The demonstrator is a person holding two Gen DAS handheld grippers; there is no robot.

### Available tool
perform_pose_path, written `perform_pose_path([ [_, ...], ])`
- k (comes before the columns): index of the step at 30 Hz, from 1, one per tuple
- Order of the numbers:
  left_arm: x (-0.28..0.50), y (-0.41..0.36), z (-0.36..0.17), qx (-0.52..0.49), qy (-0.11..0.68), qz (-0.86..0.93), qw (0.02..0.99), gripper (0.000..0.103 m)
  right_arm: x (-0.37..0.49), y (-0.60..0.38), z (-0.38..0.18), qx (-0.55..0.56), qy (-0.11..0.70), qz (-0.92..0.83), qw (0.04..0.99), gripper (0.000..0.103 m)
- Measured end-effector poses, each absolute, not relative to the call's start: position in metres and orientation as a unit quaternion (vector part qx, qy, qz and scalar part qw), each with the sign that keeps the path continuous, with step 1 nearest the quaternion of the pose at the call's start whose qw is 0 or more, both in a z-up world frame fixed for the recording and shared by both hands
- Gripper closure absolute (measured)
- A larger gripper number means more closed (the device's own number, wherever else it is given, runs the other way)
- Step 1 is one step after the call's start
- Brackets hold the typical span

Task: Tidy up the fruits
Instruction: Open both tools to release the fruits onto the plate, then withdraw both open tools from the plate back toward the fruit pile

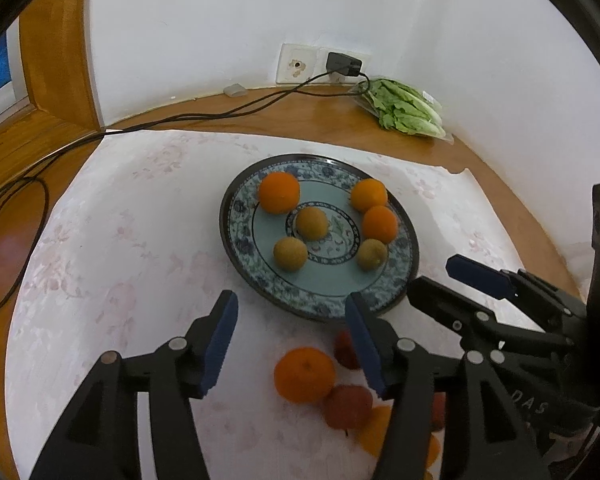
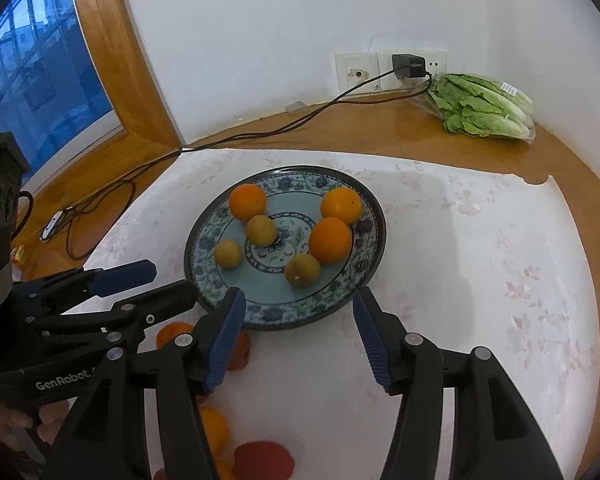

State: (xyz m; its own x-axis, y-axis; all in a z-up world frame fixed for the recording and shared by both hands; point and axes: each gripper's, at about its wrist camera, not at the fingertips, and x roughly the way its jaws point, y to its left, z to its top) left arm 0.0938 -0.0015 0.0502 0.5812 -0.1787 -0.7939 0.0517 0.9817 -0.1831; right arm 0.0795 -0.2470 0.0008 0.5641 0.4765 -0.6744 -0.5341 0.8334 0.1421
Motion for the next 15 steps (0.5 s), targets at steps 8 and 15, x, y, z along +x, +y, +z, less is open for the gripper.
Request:
perform_pose_path([
  [8,0.074,-0.001,0.058,-0.069,0.455,-0.066,0.885,0.039,0.06,-0.257,0.004,-0.034,0.368,0.285,0.885,0.045],
  [15,0.06,0.0,0.061,-0.074,0.456,-0.066,0.884,0.039,0.048,-0.261,0.004,-0.035,0.368,0.285,0.884,0.045],
])
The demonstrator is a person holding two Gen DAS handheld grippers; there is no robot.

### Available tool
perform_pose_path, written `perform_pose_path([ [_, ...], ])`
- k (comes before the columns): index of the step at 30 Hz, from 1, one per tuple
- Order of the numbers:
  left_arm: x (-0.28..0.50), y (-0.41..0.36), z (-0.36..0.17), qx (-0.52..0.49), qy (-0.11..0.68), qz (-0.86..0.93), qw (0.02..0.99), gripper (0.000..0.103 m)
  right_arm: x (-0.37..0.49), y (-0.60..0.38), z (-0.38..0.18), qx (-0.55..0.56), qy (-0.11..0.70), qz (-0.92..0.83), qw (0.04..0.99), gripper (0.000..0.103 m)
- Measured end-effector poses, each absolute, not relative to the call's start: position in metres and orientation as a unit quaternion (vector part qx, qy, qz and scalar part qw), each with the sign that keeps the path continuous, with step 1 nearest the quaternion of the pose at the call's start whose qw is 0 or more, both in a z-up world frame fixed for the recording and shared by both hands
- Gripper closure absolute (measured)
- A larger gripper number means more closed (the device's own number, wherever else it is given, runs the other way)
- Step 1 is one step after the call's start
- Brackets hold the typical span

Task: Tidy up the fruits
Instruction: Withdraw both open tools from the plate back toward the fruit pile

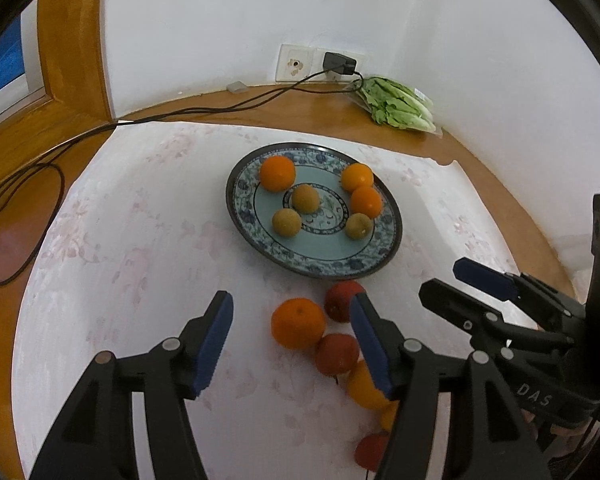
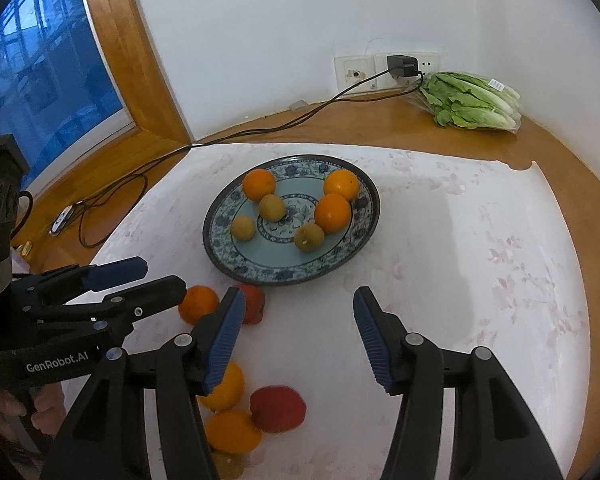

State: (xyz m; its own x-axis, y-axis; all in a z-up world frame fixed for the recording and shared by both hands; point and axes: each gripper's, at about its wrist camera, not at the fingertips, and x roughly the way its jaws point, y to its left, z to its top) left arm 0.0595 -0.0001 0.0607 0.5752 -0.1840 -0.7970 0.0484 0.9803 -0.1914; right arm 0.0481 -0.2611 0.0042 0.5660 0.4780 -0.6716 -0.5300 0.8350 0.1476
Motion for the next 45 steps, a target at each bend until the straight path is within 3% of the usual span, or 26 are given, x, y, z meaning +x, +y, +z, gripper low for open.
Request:
perform_pose_path([
  [45,0.007,0.01,0.049,-0.099,0.474,-0.065,0.873,0.038,-0.015,-0.278,-0.011,-0.051,0.377,0.296,0.876,0.045],
])
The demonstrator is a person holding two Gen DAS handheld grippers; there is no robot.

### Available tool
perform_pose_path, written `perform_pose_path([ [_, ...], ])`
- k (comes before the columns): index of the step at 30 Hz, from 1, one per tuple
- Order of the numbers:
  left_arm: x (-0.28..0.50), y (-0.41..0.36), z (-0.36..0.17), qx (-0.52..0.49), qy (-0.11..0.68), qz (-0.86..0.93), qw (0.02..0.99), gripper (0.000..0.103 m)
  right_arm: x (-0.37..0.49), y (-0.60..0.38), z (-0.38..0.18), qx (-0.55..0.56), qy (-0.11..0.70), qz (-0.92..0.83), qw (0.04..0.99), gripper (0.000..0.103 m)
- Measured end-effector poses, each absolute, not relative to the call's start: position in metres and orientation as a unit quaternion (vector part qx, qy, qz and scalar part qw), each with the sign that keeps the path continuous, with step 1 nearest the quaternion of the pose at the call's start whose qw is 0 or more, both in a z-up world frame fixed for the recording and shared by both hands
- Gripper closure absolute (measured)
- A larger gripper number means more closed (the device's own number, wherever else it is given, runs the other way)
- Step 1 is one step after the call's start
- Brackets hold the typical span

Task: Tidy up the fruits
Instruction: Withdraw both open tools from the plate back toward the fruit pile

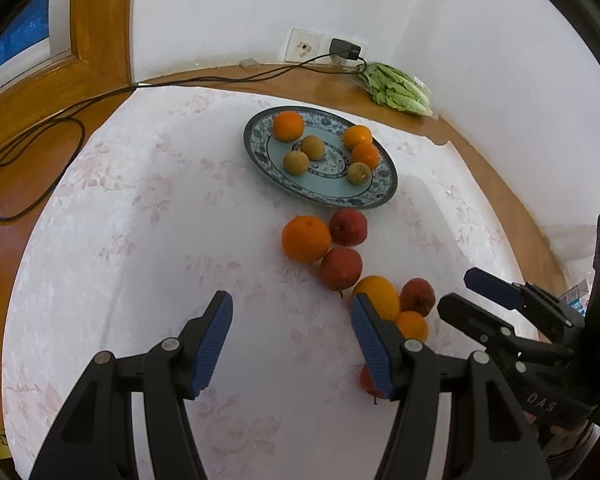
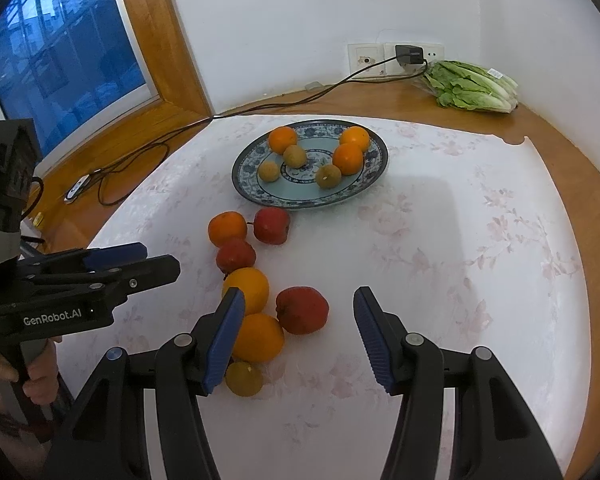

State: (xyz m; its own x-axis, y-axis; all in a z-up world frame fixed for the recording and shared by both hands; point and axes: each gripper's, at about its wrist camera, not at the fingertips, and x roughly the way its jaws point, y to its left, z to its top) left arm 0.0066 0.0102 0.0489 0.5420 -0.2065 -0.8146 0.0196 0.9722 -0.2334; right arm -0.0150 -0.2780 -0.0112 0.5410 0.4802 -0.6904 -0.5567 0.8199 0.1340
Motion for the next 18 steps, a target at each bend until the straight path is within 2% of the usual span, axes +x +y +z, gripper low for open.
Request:
perform_pose_path([
  [18,-0.004,-0.003,0.042,-0.098,0.488,-0.087,0.863,0.038,-0.029,-0.28,-0.023,-0.061,0.38,0.309,0.869,0.045],
])
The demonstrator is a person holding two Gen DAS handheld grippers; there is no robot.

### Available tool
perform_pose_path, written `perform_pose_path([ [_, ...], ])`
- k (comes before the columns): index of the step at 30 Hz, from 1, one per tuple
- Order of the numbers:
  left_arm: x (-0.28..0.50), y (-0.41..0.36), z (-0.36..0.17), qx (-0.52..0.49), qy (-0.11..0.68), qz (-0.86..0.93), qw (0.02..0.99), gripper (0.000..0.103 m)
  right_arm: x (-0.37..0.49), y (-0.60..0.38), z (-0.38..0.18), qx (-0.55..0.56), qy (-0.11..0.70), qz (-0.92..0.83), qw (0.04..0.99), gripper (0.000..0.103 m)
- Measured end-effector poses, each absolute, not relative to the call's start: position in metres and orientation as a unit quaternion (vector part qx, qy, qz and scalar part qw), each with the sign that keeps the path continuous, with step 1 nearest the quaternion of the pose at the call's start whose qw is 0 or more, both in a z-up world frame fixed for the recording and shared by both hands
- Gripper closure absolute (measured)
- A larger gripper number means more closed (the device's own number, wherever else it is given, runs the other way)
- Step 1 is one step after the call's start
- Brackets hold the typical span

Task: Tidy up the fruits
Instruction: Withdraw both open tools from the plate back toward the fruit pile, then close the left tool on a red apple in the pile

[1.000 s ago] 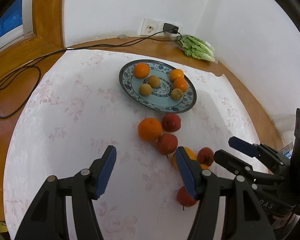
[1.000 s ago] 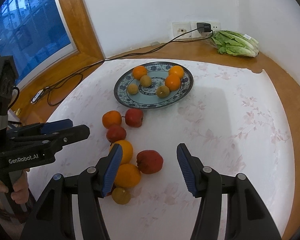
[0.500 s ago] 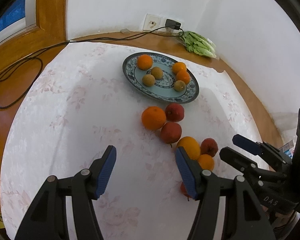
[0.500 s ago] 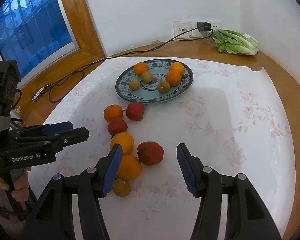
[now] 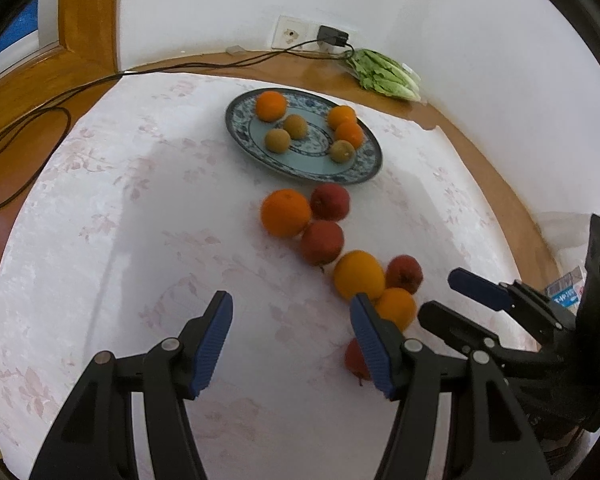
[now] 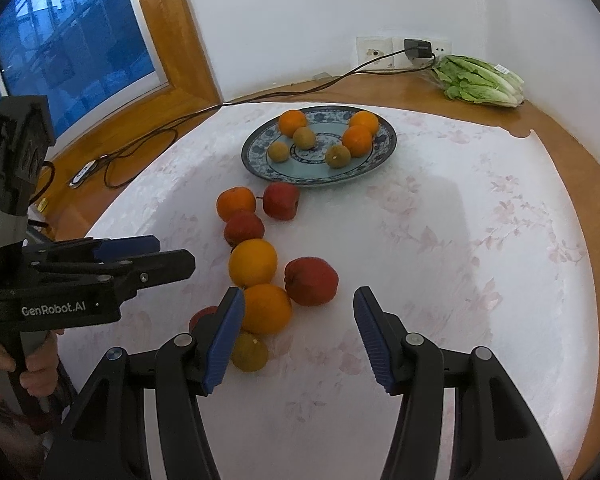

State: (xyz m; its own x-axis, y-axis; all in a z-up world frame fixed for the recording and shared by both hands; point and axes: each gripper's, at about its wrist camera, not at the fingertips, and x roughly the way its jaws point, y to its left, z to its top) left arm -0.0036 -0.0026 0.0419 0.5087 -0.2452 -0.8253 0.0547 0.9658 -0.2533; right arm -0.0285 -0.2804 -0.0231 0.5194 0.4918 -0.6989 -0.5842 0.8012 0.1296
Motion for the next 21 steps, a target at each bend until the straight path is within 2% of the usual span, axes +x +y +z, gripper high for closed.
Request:
perform_pose_path([
  [18,-0.026,-0.041,0.035,-0.059,0.495,-0.144,0.855,0.039,-0.04,-0.303,-0.028,-0.05,0.386,0.296,0.872,0.045],
  [21,-0.026,-0.044,0.029,-0.057,0.498,-0.151,0.852,0.045,-0.042,-0.307,-0.029,-0.05,0.387,0.295,0.872,0.045],
])
